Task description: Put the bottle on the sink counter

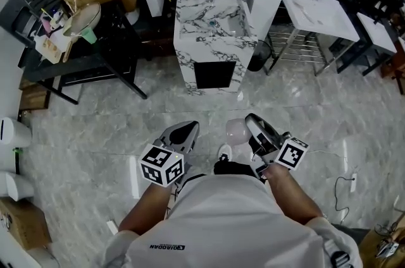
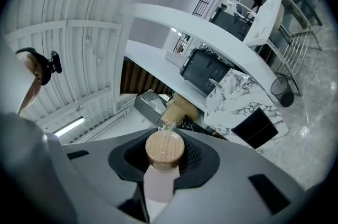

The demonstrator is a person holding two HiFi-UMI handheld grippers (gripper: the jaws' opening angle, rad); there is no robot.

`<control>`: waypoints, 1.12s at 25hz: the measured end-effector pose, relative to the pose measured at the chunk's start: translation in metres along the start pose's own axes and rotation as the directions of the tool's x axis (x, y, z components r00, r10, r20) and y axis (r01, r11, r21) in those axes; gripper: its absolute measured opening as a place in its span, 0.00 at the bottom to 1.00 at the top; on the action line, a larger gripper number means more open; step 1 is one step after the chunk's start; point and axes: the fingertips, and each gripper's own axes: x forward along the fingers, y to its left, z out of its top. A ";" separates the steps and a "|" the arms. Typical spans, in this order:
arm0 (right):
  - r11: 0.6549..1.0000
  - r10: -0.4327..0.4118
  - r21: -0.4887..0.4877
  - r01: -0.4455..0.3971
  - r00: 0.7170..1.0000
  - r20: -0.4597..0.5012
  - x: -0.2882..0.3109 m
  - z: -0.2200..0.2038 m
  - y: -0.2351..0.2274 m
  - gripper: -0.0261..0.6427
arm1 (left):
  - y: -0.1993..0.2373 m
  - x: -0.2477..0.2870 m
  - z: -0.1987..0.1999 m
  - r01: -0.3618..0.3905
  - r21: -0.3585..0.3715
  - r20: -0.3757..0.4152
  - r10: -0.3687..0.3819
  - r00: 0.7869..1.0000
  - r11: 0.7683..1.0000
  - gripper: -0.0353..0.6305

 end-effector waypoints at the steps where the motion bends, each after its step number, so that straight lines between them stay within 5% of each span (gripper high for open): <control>1: 1.000 0.000 0.001 0.000 1.000 -0.002 0.004 0.006 -0.006 0.22 | 0.002 0.009 0.003 -0.003 -0.003 -0.002 0.003 1.000 1.000 0.07; 11: 1.000 0.016 0.005 -0.016 1.000 -0.022 0.039 0.066 -0.056 0.22 | 0.038 0.072 0.044 -0.073 -0.021 -0.001 0.074 0.997 0.997 0.07; 28: 0.996 0.067 0.053 -0.066 0.998 -0.011 0.059 0.127 -0.114 0.22 | 0.031 0.153 0.064 -0.103 -0.006 -0.047 0.102 0.994 0.995 0.07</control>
